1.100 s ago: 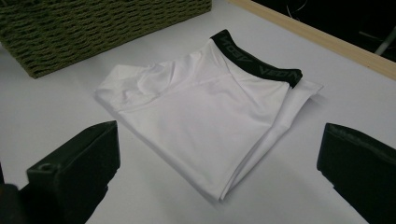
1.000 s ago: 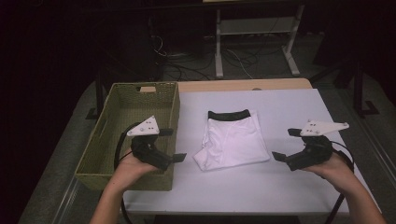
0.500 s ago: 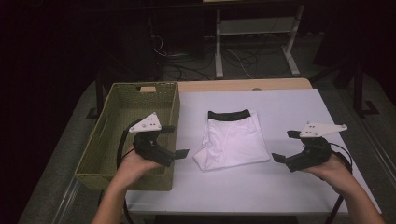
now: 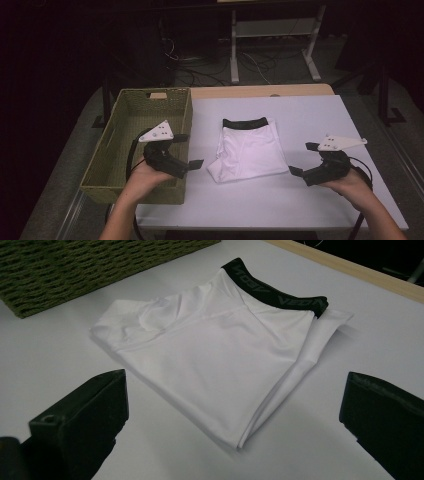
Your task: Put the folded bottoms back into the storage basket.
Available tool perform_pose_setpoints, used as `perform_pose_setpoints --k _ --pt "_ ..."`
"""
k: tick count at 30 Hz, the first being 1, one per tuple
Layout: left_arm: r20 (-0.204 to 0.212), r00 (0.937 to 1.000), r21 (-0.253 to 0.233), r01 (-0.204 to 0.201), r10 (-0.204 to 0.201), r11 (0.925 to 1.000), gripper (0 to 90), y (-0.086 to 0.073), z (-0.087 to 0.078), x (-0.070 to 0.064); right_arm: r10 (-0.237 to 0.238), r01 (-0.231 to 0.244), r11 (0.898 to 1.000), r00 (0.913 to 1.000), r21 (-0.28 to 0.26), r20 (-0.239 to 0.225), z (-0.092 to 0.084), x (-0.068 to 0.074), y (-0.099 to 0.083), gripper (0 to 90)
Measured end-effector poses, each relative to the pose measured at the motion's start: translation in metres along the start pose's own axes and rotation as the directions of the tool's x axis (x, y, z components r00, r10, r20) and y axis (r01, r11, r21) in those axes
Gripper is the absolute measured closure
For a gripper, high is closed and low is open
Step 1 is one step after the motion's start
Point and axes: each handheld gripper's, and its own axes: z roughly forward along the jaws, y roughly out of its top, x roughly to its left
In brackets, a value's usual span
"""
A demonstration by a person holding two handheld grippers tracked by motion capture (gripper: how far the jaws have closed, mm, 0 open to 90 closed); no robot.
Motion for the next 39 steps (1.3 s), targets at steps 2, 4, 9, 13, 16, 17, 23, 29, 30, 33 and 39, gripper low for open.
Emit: perform_pose_setpoints --k 2,4,9,13,16,17,23,29,30,33,39 --pt "0.001 1.0000 0.001 0.000 0.000 1.0000 0.0 0.000 0.001 -0.001 0.010 -0.010 1.000 0.9999 0.001 -0.007 0.002 -0.001 -0.003 0.0" --pt "0.001 1.0000 0.002 0.000 0.000 1.0000 0.0 -0.001 0.002 -0.002 0.017 -0.017 1.000 0.9998 0.009 -0.004 0.005 -0.002 -0.007 0.0" --pt "0.005 1.0000 0.003 -0.003 0.003 1.0000 0.0 0.000 0.004 -0.004 0.025 -0.025 0.999 0.9997 0.028 -0.002 0.013 -0.004 -0.014 0.0" --pt "0.011 0.9999 0.004 -0.002 0.002 1.0000 0.0 0.000 0.006 -0.006 0.027 -0.027 0.999 0.9996 0.037 0.003 0.017 -0.005 -0.017 0.0" --pt "0.015 0.9999 0.004 -0.003 0.003 1.0000 0.0 0.001 0.007 -0.007 0.032 -0.032 0.998 0.9995 0.056 -0.003 0.022 -0.005 -0.021 0.0" --pt "0.016 0.9999 0.001 -0.002 0.002 1.0000 0.0 0.001 0.008 -0.008 0.033 -0.033 0.998 0.9994 0.061 0.002 0.023 -0.005 -0.023 0.0" --pt "0.018 0.9998 -0.004 -0.002 0.002 1.0000 0.0 0.004 0.010 -0.010 0.047 -0.048 0.996 0.9987 0.076 0.019 0.031 -0.008 -0.029 0.0" --pt "0.025 0.9997 -0.010 -0.001 0.001 0.9999 0.0 0.007 0.014 -0.013 0.054 -0.056 0.993 0.9983 0.102 0.021 0.041 -0.011 -0.034 0.4" --pt "0.027 0.9996 -0.011 -0.001 0.002 0.9999 0.0 0.007 0.015 -0.013 0.057 -0.059 0.992 0.9982 0.108 0.021 0.042 -0.011 -0.035 0.4" --pt "0.030 0.9995 -0.013 -0.006 0.007 0.9999 0.0 0.009 0.017 -0.015 0.057 -0.060 0.991 0.9980 0.118 0.025 0.044 -0.012 -0.036 0.5" --pt "0.038 0.9993 -0.019 -0.005 0.006 0.9998 0.0 0.012 0.024 -0.019 0.059 -0.061 0.991 0.9980 0.122 0.024 0.045 -0.013 -0.037 0.5"
